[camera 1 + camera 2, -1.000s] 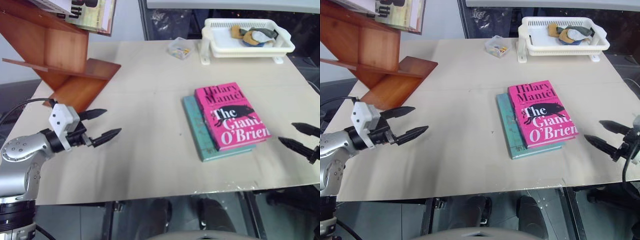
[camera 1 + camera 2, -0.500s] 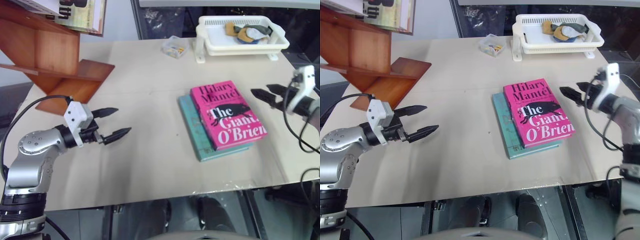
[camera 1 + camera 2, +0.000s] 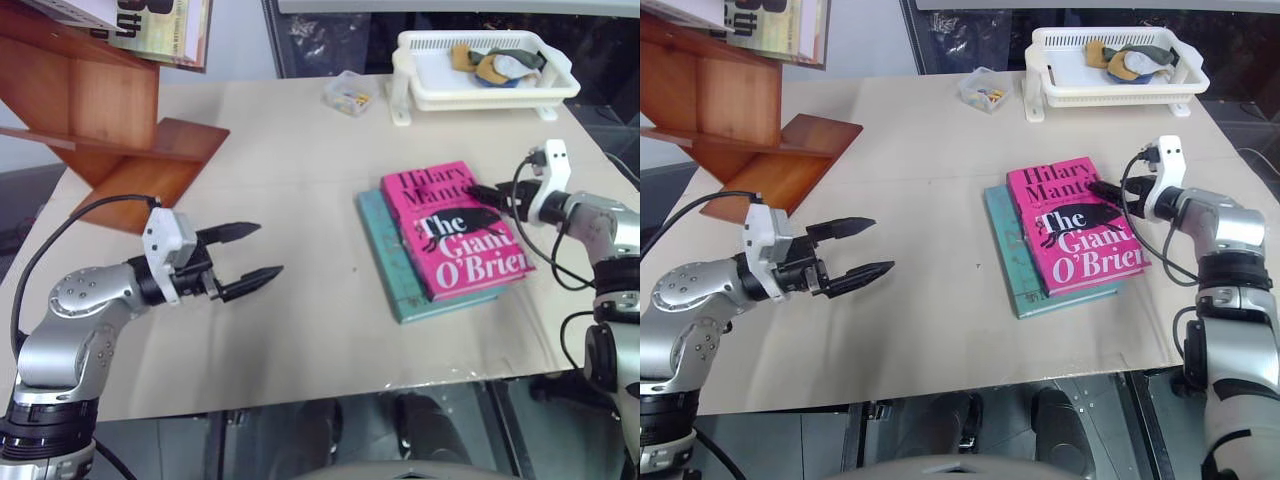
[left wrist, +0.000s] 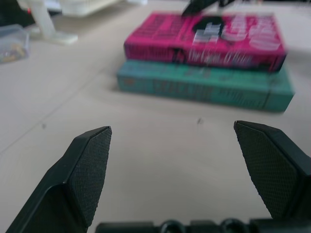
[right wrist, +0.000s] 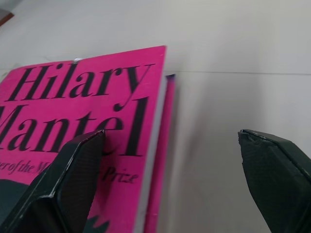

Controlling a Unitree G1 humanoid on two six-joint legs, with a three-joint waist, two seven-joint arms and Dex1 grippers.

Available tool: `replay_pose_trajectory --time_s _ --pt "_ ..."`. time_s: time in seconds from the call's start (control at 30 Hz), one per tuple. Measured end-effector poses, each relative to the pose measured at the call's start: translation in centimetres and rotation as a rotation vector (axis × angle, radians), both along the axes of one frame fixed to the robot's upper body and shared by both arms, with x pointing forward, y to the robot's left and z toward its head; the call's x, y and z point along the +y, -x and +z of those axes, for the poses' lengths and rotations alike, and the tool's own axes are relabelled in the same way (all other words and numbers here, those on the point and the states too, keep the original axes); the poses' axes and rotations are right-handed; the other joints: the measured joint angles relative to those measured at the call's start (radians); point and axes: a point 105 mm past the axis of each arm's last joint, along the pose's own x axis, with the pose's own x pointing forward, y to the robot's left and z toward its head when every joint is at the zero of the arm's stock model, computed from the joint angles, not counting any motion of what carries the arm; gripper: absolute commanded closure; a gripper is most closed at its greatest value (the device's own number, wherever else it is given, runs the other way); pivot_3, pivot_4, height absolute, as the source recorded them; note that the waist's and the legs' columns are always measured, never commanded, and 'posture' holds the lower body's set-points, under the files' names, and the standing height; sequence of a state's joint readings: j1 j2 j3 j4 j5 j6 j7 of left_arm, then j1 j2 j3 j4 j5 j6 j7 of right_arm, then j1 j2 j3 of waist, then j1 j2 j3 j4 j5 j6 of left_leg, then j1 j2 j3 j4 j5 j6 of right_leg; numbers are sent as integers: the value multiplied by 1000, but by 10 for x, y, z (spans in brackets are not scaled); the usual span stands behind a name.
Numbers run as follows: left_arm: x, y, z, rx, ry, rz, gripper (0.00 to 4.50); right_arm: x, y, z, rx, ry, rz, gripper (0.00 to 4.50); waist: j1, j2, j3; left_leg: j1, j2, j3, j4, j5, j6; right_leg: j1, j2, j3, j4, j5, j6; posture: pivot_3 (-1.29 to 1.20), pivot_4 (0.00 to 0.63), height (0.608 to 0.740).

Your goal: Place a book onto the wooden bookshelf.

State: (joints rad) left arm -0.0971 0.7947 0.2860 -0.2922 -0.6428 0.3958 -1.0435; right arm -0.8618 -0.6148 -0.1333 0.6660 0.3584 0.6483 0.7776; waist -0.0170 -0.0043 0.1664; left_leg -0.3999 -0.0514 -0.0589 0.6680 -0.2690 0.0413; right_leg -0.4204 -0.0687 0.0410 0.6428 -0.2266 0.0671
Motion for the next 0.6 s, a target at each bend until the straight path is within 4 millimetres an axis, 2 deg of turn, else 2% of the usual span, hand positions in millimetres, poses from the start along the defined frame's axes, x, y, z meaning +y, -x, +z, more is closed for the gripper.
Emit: replay_pose_trajectory --time_s 0.13,0.37,0.6 --pt "-1 3 9 8 57 -16 56 7 -1 -2 3 -9 17 0 0 0 0 0 0 0 0 0 0 0 0 0 0 0 0 0 150 740" --pt "-1 6 5 36 37 -37 56 28 0 1 3 -48 81 0 -1 0 0 0 0 0 0 0 0 0 1 0 0 0 0 0 150 740" --pt "-1 6 5 38 37 -39 56 49 10 5 -18 -85 165 0 0 0 0 0 0 0 0 0 0 0 1 0 0 0 0 0 150 740"
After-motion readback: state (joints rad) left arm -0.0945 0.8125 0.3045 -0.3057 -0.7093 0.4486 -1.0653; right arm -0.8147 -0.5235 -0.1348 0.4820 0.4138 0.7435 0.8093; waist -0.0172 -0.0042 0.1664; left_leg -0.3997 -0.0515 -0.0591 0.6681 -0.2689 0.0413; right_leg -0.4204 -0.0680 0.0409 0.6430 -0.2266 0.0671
